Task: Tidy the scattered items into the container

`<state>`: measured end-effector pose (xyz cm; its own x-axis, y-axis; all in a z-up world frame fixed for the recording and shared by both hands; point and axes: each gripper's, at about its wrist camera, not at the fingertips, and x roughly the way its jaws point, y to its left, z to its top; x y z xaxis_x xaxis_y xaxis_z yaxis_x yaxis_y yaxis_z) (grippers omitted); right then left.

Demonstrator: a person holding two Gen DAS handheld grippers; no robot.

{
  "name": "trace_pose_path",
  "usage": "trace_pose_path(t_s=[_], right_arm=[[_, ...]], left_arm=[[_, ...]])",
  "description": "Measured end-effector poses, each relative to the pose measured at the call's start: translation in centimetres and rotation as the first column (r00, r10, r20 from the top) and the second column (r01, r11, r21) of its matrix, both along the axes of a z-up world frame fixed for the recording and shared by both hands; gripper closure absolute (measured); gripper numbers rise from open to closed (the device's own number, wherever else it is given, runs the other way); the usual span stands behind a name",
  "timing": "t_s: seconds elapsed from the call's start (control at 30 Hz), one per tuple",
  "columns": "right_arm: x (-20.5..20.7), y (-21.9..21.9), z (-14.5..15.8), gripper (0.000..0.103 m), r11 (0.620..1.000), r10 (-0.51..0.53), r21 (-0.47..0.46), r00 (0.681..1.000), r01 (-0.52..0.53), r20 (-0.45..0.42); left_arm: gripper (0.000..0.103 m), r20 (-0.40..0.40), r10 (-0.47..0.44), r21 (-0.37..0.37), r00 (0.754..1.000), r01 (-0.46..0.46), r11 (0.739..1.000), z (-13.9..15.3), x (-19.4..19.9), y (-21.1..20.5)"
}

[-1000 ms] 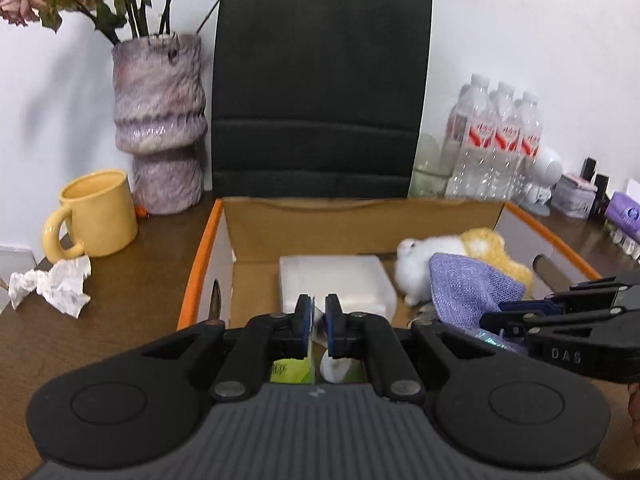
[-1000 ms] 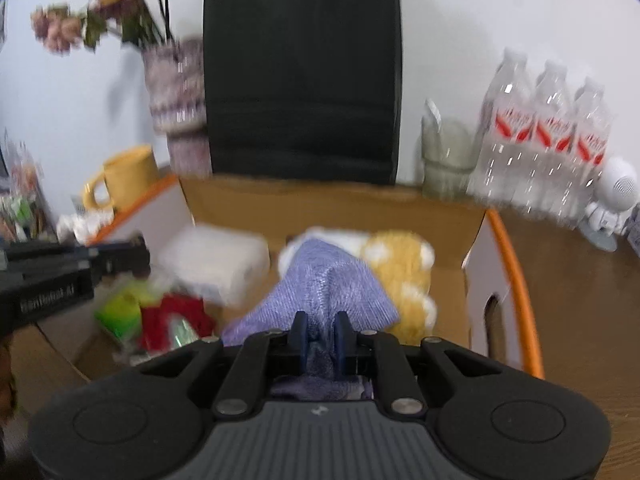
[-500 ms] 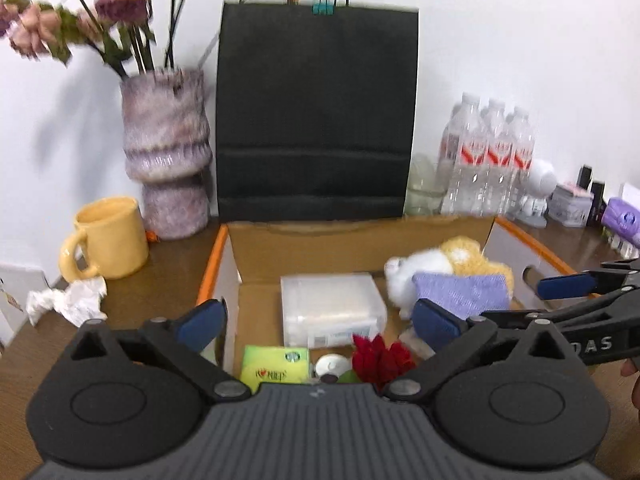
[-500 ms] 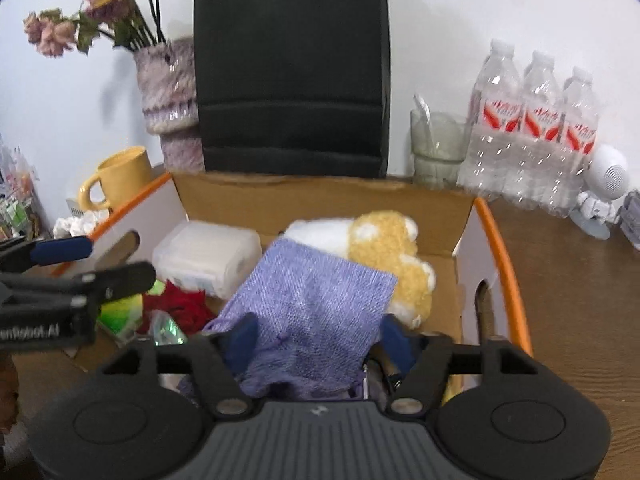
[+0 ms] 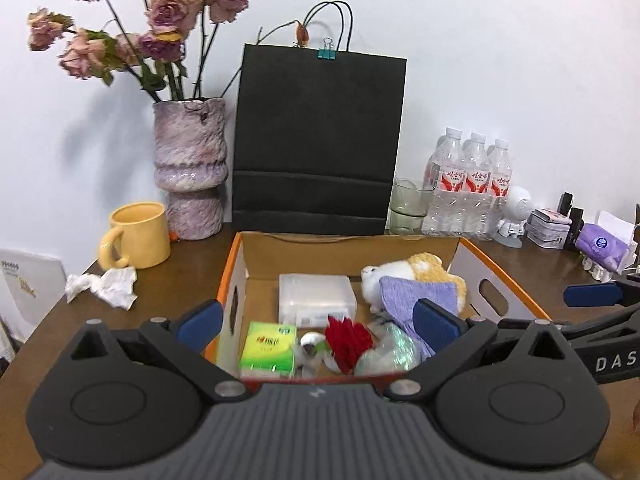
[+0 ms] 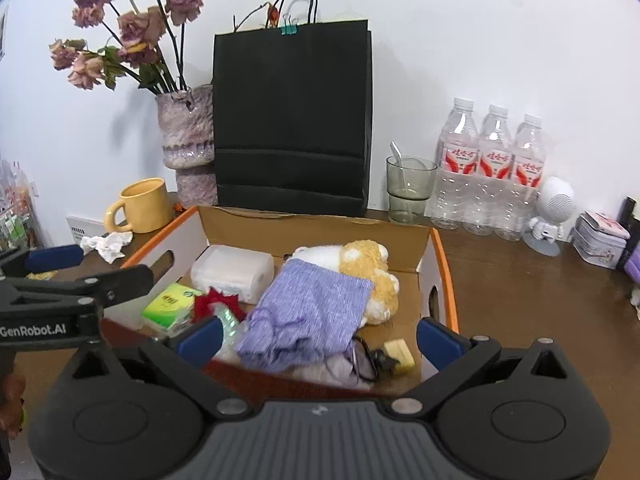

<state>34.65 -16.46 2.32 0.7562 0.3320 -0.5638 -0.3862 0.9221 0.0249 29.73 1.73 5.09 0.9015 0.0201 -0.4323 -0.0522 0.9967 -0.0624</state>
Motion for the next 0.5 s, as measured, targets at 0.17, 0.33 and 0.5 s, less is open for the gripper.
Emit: trace_pose_path(t_s=[0.17,0.33,0.5], right_arm=[[-3.3,-0.9,1.1,0.000,1.000,-0.015,0.007,1.000,0.015,0.011],[-6.4,-1.4,2.0,0.000,1.000,-0.020,0.008,1.000,0.020,0.018],[-9.1,-2.0,2.5,0.000,1.000,-0.025,0.015,0.999,0.024,0.022]], left_arm=[[0.000,0.001,0.012,-0.018,1.000,-0.012,1.000,0.9,-3.1,0.0],[0.000,0.001,0.015,-0.028,1.000,-0.015,1.000,1.4,-5.9,-0.4],[0.000,0.001,0.016,-0.046,1.000,-0.016,0.999,1.6,-8.0,-0.5]])
